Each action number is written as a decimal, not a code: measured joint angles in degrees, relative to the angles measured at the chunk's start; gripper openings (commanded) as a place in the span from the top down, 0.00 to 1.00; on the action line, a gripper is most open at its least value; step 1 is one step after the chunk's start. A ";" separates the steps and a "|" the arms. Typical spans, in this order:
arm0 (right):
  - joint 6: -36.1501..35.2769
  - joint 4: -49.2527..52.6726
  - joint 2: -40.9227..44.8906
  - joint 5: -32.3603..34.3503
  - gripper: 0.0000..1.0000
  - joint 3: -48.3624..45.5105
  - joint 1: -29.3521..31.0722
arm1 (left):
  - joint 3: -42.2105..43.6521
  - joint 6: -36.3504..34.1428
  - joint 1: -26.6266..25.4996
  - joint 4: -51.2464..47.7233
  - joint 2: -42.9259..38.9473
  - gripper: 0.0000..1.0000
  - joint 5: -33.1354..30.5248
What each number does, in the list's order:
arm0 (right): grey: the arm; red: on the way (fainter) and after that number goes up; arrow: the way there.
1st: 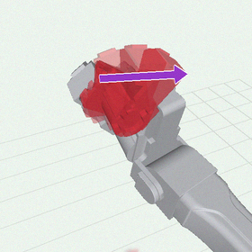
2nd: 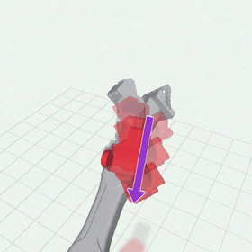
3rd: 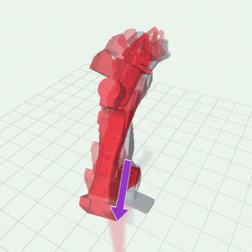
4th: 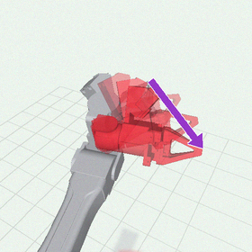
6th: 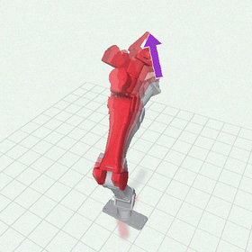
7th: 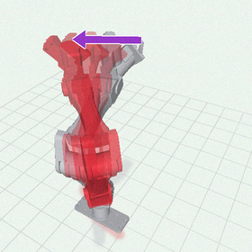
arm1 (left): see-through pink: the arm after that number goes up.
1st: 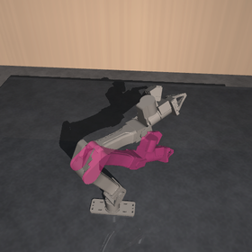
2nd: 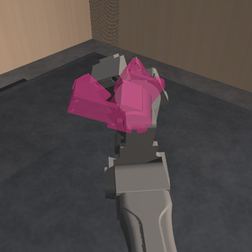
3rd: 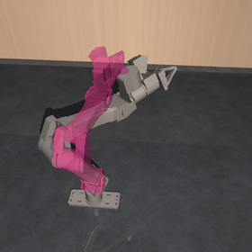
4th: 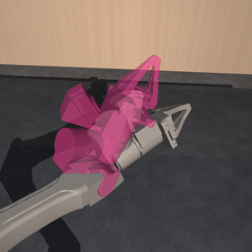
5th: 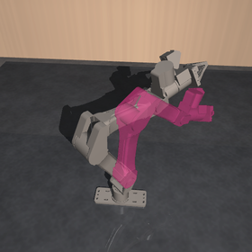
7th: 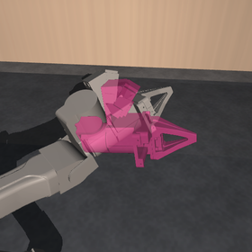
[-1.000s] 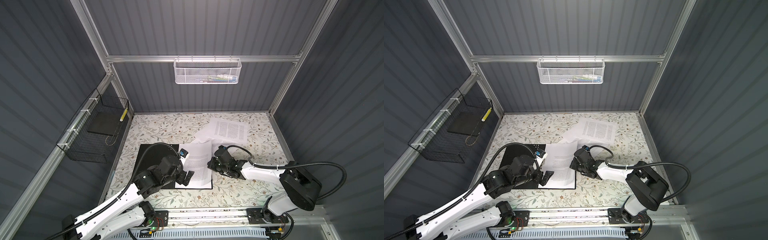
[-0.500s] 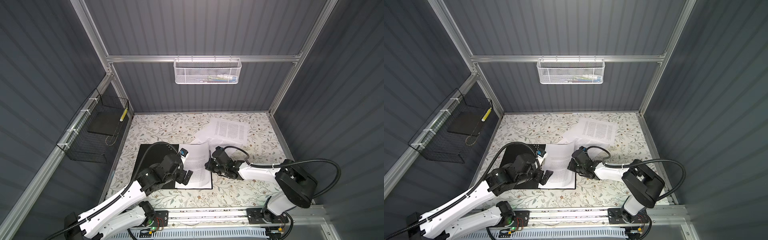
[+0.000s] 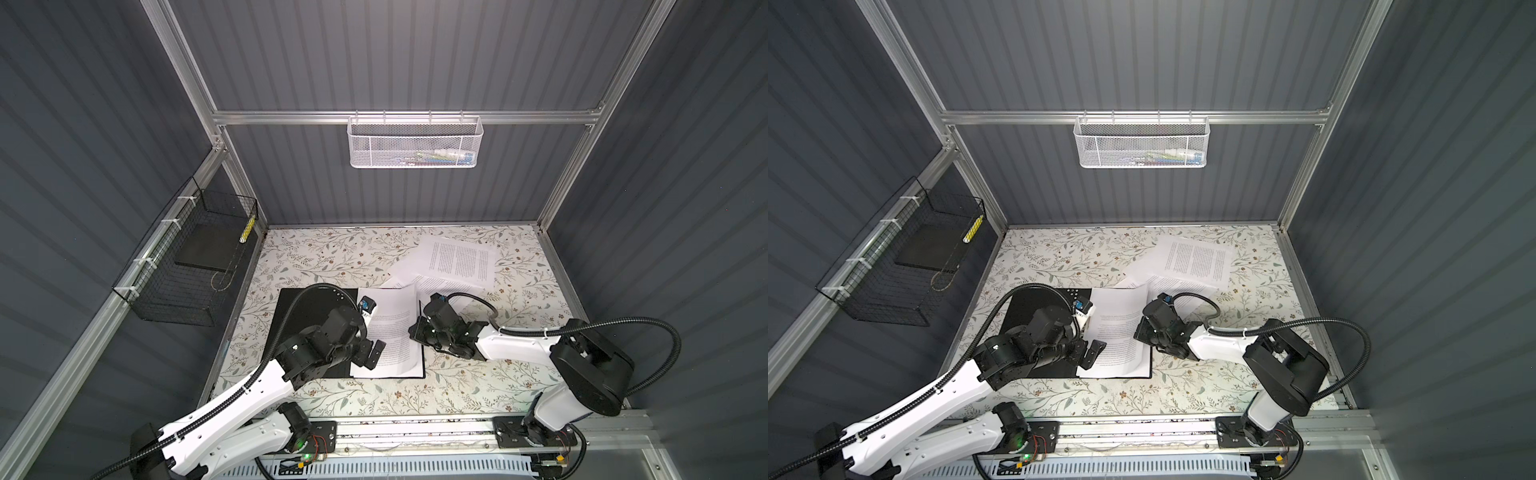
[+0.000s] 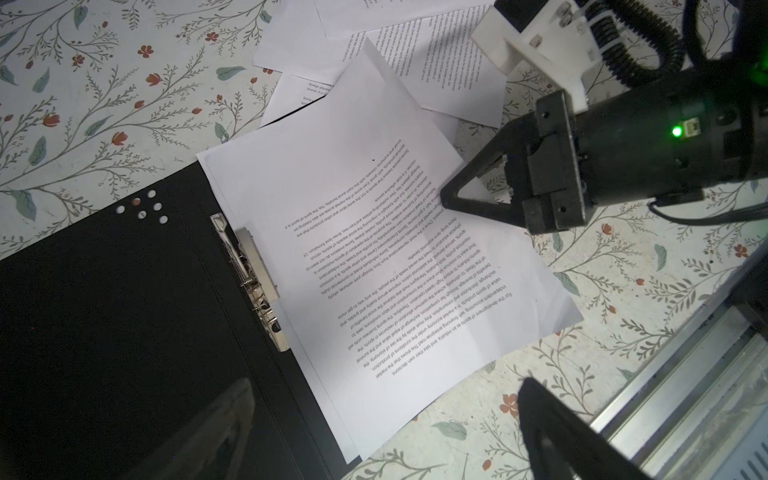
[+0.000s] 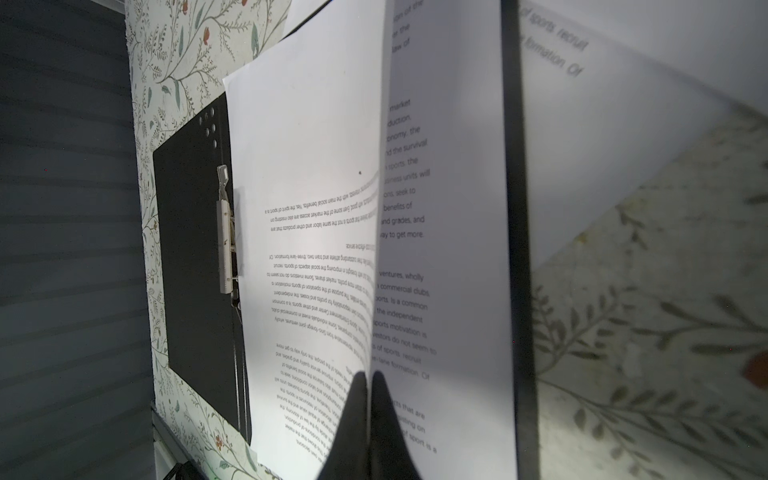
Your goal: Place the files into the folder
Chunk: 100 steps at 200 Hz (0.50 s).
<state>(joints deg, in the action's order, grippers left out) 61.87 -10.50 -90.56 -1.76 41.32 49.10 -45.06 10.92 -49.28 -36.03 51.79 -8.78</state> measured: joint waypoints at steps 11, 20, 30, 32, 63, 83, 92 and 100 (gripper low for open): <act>0.20 -0.31 -0.17 0.00 1.00 0.00 0.02 | 0.00 0.00 0.02 0.02 0.11 0.00 0.07; 0.33 -0.52 -0.46 0.00 1.00 0.00 0.04 | 0.00 0.00 0.15 0.00 0.15 0.00 0.11; 0.52 -0.63 -0.87 0.00 1.00 0.02 0.09 | 0.00 0.00 0.22 0.02 0.20 0.00 0.31; 0.57 -0.63 -0.96 0.00 1.00 0.02 0.09 | 0.00 0.00 0.26 0.02 0.20 0.00 0.33; 0.98 -0.66 -1.77 0.00 1.00 0.24 0.28 | 0.00 0.00 0.37 0.02 0.26 0.00 0.72; 1.14 -0.68 -1.86 0.00 1.00 0.39 0.35 | 0.00 0.00 0.44 0.00 0.26 0.00 0.94; 1.16 -0.70 -1.86 0.02 1.00 0.44 0.39 | 0.00 0.00 0.50 0.02 0.26 0.00 0.96; 1.16 -0.72 -1.86 0.00 1.00 0.52 0.42 | 0.00 0.00 0.61 0.02 0.26 0.00 1.01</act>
<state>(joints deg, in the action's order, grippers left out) 63.02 -11.22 -92.42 -1.76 41.85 49.52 -45.06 10.92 -48.66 -36.01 52.05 -7.77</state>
